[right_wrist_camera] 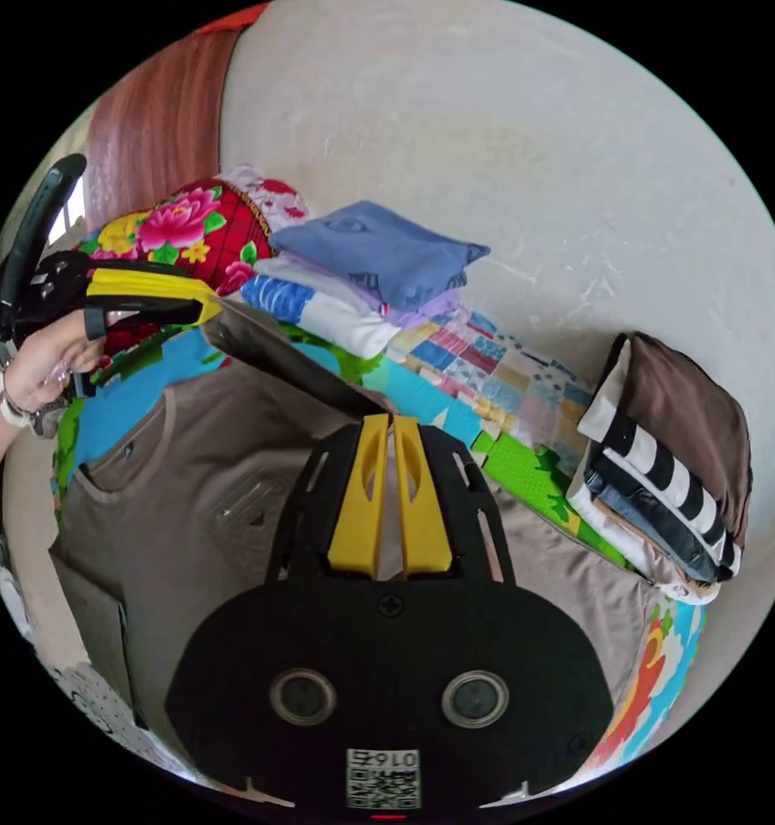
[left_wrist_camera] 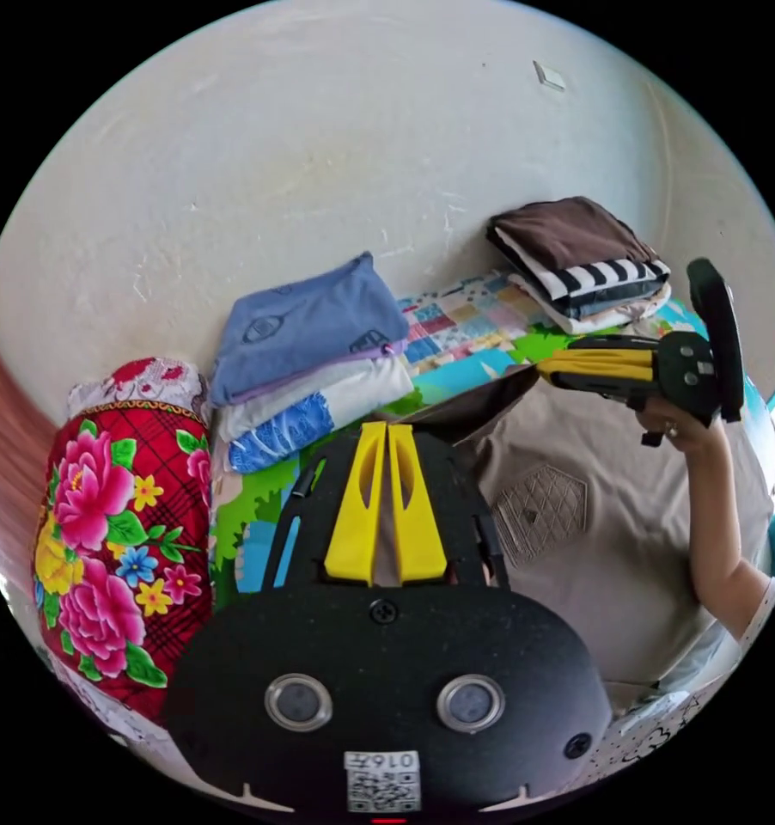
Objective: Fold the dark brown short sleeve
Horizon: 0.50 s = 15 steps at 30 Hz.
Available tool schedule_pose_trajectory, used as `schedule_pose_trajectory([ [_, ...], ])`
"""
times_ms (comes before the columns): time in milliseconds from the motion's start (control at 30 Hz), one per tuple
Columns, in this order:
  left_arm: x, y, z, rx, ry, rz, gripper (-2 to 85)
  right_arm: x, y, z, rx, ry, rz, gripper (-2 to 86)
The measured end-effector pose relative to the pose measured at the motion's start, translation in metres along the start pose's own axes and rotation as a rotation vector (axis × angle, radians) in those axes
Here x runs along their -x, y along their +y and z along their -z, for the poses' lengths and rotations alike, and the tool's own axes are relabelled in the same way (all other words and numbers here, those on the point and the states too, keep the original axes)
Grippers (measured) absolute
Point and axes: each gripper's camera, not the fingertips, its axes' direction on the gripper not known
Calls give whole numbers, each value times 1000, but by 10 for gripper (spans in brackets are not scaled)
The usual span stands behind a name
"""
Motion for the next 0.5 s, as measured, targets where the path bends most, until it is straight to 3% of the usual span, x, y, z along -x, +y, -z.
schedule_pose_trajectory([
  [200, -32, 39, -10, 142, 108, -84, -10, -14, 10, 7, -6, -13, 53, 7],
  [367, -67, 90, -43, 288, 170, -158, -8, -12, 32, -26, 314, -89, 308, 37],
  [500, -41, 107, -49, 306, 282, -36, -3, -47, 37, -38, 350, -3, 166, 56],
])
